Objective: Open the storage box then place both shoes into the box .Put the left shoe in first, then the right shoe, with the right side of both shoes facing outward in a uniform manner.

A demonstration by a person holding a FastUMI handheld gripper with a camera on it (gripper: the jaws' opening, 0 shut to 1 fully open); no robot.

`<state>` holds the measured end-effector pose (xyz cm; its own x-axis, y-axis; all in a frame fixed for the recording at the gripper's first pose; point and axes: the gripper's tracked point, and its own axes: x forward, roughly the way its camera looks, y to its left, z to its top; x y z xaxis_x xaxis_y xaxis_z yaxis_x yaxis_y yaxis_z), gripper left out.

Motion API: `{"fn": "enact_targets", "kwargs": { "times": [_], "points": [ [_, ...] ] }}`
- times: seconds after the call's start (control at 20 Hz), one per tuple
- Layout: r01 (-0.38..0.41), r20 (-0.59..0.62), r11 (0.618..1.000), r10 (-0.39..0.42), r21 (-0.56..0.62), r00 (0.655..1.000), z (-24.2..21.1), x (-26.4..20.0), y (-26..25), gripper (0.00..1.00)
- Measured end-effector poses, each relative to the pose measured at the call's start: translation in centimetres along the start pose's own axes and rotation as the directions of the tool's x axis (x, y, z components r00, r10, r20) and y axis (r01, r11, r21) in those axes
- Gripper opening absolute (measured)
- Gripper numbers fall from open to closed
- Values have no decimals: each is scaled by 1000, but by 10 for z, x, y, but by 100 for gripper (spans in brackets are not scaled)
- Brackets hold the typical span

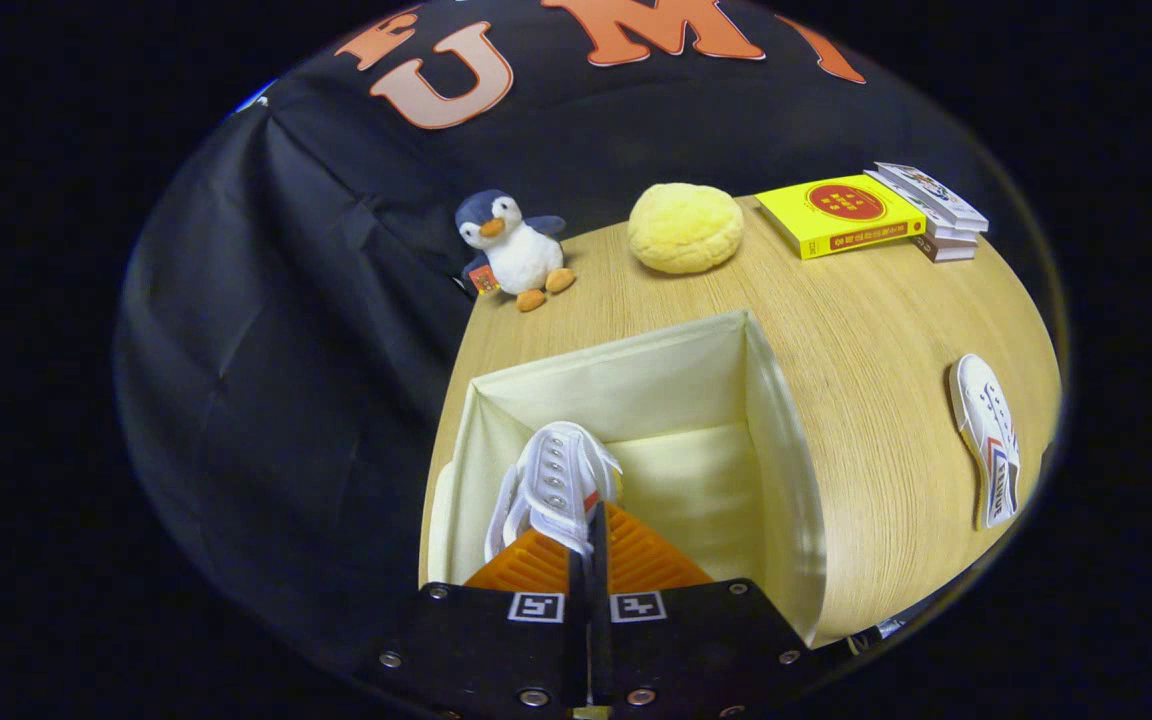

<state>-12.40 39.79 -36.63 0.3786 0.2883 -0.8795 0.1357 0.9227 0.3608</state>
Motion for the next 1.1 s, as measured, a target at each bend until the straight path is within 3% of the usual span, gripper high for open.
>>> {"fn": "enact_targets", "kwargs": {
  "times": [0.15,0.3,0.4,0.5,0.75,1.1],
  "points": [
    [34,-27,998,-32,61,999,-9,15,-2,3],
    [1,-99,995,9,95,995,-26,21,6,3],
    [-64,-170,992,82,112,982,-41,20,18,7],
    [-99,-229,990,119,96,966,-54,18,21,17],
    [-280,-180,953,298,119,937,-25,-23,33,37],
    [-358,-51,934,357,-16,933,20,-85,-20,69]
  ]
}}
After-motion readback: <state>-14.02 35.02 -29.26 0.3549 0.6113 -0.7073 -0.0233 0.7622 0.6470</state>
